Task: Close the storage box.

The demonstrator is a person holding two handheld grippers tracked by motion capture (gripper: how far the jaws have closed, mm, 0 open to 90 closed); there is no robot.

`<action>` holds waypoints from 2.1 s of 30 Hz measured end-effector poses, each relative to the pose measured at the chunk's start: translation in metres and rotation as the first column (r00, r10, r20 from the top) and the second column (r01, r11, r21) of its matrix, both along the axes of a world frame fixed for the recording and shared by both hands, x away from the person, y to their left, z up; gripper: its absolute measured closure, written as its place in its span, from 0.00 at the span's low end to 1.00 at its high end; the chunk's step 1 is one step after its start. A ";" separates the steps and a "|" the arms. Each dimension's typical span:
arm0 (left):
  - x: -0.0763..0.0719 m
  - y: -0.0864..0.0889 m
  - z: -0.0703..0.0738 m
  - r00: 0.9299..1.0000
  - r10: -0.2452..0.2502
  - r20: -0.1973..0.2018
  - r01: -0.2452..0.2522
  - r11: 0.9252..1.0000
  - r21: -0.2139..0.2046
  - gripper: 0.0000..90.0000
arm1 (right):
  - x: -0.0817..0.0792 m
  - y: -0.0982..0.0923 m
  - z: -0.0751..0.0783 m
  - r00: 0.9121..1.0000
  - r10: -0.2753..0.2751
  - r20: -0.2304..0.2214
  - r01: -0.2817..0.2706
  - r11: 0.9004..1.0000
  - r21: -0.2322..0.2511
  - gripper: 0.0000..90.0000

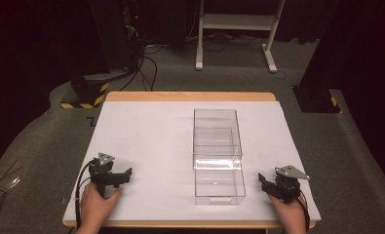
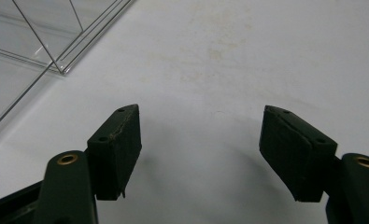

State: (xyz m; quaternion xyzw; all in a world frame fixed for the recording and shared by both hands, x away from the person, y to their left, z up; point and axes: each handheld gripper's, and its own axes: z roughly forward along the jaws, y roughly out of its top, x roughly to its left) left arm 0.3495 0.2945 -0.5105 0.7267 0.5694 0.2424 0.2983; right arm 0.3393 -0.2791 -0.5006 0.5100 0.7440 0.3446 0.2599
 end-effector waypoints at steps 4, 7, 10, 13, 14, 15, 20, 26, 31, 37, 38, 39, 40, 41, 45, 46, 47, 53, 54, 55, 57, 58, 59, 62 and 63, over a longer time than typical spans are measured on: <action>0.000 0.000 0.000 1.000 -0.002 -0.001 0.002 1.000 0.001 0.01 | 0.001 0.000 0.000 1.000 0.000 -0.005 0.000 1.000 0.002 0.33; 0.000 0.000 0.000 1.000 -0.002 -0.002 0.002 1.000 0.000 0.01 | 0.000 -0.001 0.000 1.000 0.003 0.003 -0.003 1.000 0.004 0.33; 0.000 0.001 0.000 1.000 -0.004 -0.003 0.004 1.000 -0.004 0.01 | -0.001 -0.001 0.000 1.000 0.005 0.003 -0.005 1.000 0.008 0.33; 0.000 0.001 0.000 1.000 -0.004 -0.003 0.004 1.000 -0.005 0.01 | -0.001 -0.001 0.000 1.000 0.012 0.008 -0.012 1.000 0.006 0.33; 0.000 0.001 0.000 1.000 -0.004 -0.002 0.004 1.000 -0.004 0.01 | -0.001 -0.001 0.000 1.000 0.012 0.008 -0.012 1.000 0.006 0.33; 0.000 0.000 0.000 1.000 -0.001 0.000 0.001 1.000 0.004 0.01 | -0.001 -0.001 0.001 1.000 0.011 0.012 -0.011 1.000 0.013 0.33; 0.000 0.000 0.000 1.000 -0.002 -0.001 0.002 1.000 0.000 0.01 | -0.002 -0.002 0.001 0.999 0.019 0.028 -0.019 1.000 0.013 0.32; 0.000 0.000 0.000 1.000 -0.003 -0.001 0.003 1.000 -0.002 0.01 | -0.004 -0.002 0.004 0.999 0.025 0.042 -0.026 0.999 0.028 0.32; 0.000 0.000 0.000 1.000 -0.003 -0.001 0.003 1.000 -0.002 0.01 | -0.006 -0.001 0.008 0.998 0.032 0.057 -0.034 0.999 0.027 0.31; 0.000 0.000 0.000 1.000 -0.003 -0.001 0.003 1.000 -0.002 0.01 | -0.010 0.001 0.018 0.995 0.036 0.088 -0.040 0.999 0.036 0.31; 0.000 0.000 0.000 1.000 -0.003 -0.001 0.003 1.000 -0.002 0.01 | -0.011 0.002 0.020 0.995 0.037 0.091 -0.040 0.998 0.037 0.31; 0.000 0.000 0.000 1.000 -0.003 -0.001 0.003 1.000 -0.002 0.01 | -0.011 0.002 0.020 0.995 0.037 0.091 -0.040 0.998 0.037 0.31; 0.000 0.000 0.000 1.000 -0.003 -0.001 0.003 1.000 -0.002 0.01 | -0.012 0.003 0.023 0.994 0.045 0.099 -0.048 0.998 0.035 0.31; 0.000 0.000 0.000 1.000 -0.003 -0.001 0.003 1.000 -0.002 0.01 | -0.013 0.004 0.024 0.994 0.045 0.099 -0.048 0.998 0.036 0.31; 0.000 0.000 0.000 1.000 -0.003 -0.001 0.003 1.000 -0.002 0.01 | -0.016 0.006 0.030 0.992 0.052 0.115 -0.057 0.997 0.045 0.31; 0.000 0.000 0.000 1.000 -0.003 -0.001 0.003 1.000 -0.002 0.01 | -0.016 0.007 0.031 0.992 0.051 0.115 -0.057 0.997 0.050 0.31; 0.000 0.000 0.000 1.000 -0.003 -0.001 0.003 1.000 -0.002 0.01 | -0.017 0.008 0.033 0.992 0.053 0.118 -0.060 0.997 0.051 0.31; 0.000 0.000 0.000 1.000 -0.003 -0.001 0.003 1.000 -0.002 0.01 | -0.020 0.012 0.039 0.989 0.069 0.132 -0.077 0.996 0.053 0.31; 0.000 0.000 0.000 1.000 -0.003 -0.001 0.003 1.000 -0.002 0.01 | -0.021 0.013 0.040 0.988 0.073 0.135 -0.080 0.995 0.054 0.31; 0.000 0.000 0.000 1.000 -0.003 -0.001 0.003 1.000 -0.002 0.01 | -0.022 0.014 0.042 0.988 0.075 0.137 -0.083 0.995 0.055 0.31; 0.000 0.000 0.000 1.000 -0.003 -0.001 0.003 1.000 -0.002 0.01 | -0.024 0.016 0.044 0.986 0.080 0.144 -0.089 0.994 0.057 0.31; 0.000 0.000 0.000 1.000 -0.003 -0.001 0.003 1.000 -0.002 0.01 | -0.025 0.017 0.045 0.986 0.081 0.146 -0.090 0.994 0.058 0.31; 0.000 0.000 0.000 1.000 -0.003 -0.001 0.003 1.000 -0.003 0.01 | -0.025 0.018 0.046 0.985 0.085 0.149 -0.094 0.994 0.058 0.31; 0.000 0.000 0.000 1.000 -0.003 -0.001 0.003 1.000 -0.002 0.01 | -0.027 0.020 0.048 0.984 0.090 0.154 -0.100 0.993 0.060 0.31; 0.000 0.000 0.000 1.000 -0.003 -0.001 0.003 1.000 -0.002 0.01 | -0.028 0.021 0.050 0.983 0.095 0.157 -0.105 0.993 0.061 0.31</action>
